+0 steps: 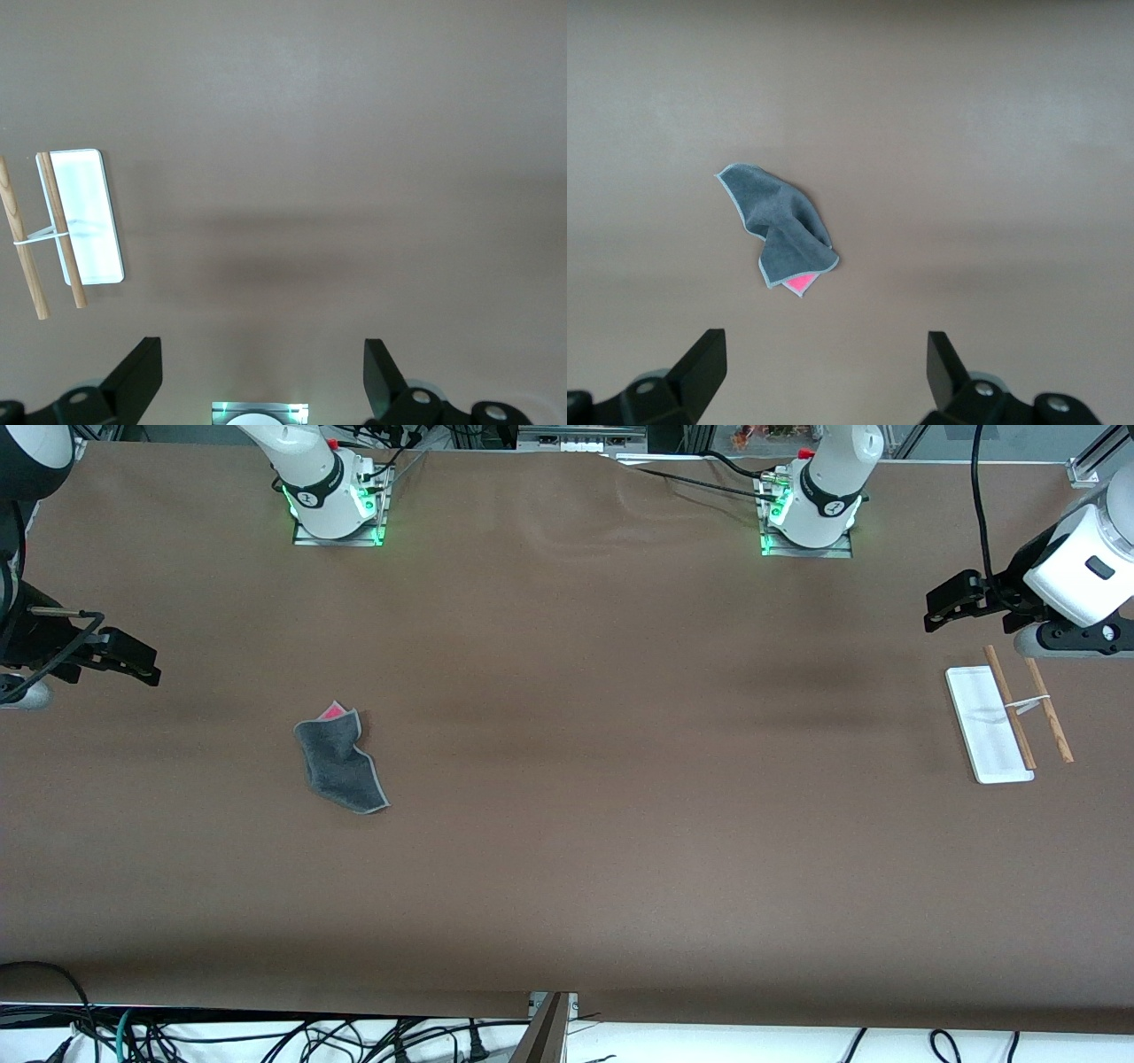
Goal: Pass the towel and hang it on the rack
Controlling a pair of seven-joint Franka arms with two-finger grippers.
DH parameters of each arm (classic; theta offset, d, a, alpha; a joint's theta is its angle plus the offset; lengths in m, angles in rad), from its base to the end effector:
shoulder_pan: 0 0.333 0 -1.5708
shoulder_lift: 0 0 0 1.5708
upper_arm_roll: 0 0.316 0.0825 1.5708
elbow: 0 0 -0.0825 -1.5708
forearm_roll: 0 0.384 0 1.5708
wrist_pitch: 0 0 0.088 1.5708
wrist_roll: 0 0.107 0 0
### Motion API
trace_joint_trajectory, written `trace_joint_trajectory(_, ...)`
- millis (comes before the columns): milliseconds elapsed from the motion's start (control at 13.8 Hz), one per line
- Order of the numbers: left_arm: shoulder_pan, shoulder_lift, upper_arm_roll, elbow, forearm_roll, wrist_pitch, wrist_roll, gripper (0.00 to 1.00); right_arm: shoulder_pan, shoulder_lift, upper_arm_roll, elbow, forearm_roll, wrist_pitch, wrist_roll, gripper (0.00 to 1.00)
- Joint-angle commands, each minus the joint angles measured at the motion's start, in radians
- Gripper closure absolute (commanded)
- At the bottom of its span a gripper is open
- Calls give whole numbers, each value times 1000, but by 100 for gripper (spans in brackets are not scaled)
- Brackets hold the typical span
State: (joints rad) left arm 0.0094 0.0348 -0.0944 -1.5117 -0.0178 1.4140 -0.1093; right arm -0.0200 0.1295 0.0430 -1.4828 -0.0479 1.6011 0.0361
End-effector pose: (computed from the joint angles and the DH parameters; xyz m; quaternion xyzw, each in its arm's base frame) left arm 0.5463 -0.0477 0.6202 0.9977 0.0112 -0.0668 0.0040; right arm 0.5965 0.0071 0.5944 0.9997 -0.0059 -0.0049 0.0213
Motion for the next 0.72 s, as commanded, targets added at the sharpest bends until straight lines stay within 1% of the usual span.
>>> trace_joint_trajectory(0, 4, -10, -1, -10, -5, 6, -4, 0, 5, -5, 9, -8, -3, 23, -1, 0)
trace_joint_trajectory(651, 4, -10, -1, -11, -4, 5, -4, 0, 14, 5, 8, -8, -3, 40, 15, 0)
